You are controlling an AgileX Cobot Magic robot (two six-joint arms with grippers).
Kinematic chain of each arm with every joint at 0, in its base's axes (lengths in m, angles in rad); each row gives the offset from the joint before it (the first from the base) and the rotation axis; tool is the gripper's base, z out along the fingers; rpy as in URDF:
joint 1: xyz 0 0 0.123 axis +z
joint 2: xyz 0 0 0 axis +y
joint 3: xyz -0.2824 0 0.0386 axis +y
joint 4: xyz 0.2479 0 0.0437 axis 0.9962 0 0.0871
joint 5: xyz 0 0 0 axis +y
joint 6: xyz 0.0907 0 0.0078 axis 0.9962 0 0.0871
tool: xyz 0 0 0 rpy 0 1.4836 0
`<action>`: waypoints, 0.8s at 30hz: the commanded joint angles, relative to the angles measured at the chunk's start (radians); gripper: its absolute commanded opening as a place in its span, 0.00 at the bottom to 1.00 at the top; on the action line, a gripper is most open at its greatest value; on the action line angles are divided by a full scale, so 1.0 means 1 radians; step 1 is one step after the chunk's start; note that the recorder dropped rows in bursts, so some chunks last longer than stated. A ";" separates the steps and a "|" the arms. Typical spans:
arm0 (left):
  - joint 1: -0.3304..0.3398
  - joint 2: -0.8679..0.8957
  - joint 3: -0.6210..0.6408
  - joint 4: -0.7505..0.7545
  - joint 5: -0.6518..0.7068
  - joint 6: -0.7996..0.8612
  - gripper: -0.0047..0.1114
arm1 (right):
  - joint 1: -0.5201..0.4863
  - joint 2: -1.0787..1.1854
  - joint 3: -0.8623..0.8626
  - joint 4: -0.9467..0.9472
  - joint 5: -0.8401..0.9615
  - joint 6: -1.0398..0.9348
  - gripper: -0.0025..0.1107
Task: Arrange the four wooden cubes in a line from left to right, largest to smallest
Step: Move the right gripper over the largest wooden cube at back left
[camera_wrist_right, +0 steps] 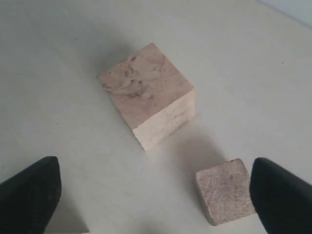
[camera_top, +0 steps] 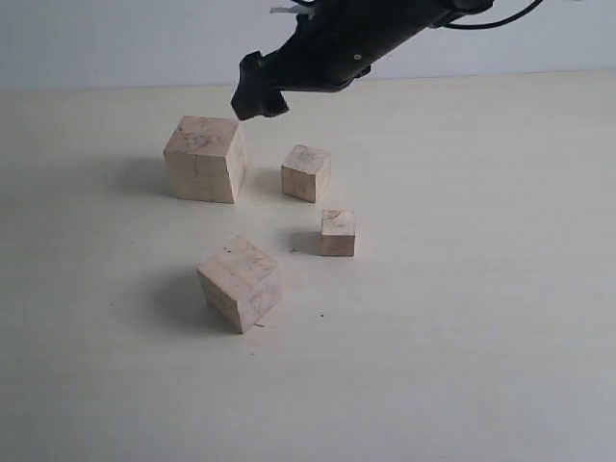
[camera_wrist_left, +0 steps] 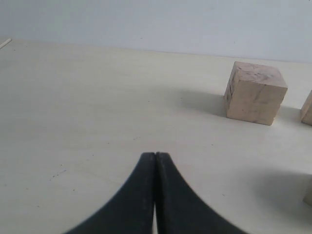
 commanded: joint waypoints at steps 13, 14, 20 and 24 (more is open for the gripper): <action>0.005 -0.005 0.003 0.001 -0.012 0.001 0.04 | 0.001 0.048 -0.009 0.043 -0.079 -0.227 0.94; 0.005 -0.005 0.003 0.001 -0.012 0.001 0.04 | 0.001 0.053 -0.009 0.043 -0.079 -0.300 0.94; 0.005 -0.005 0.003 0.001 -0.012 0.001 0.04 | 0.001 0.117 -0.017 0.130 -0.084 -0.597 0.94; 0.005 -0.005 0.003 0.001 -0.012 0.001 0.04 | 0.001 0.164 -0.017 0.255 -0.051 -0.826 0.94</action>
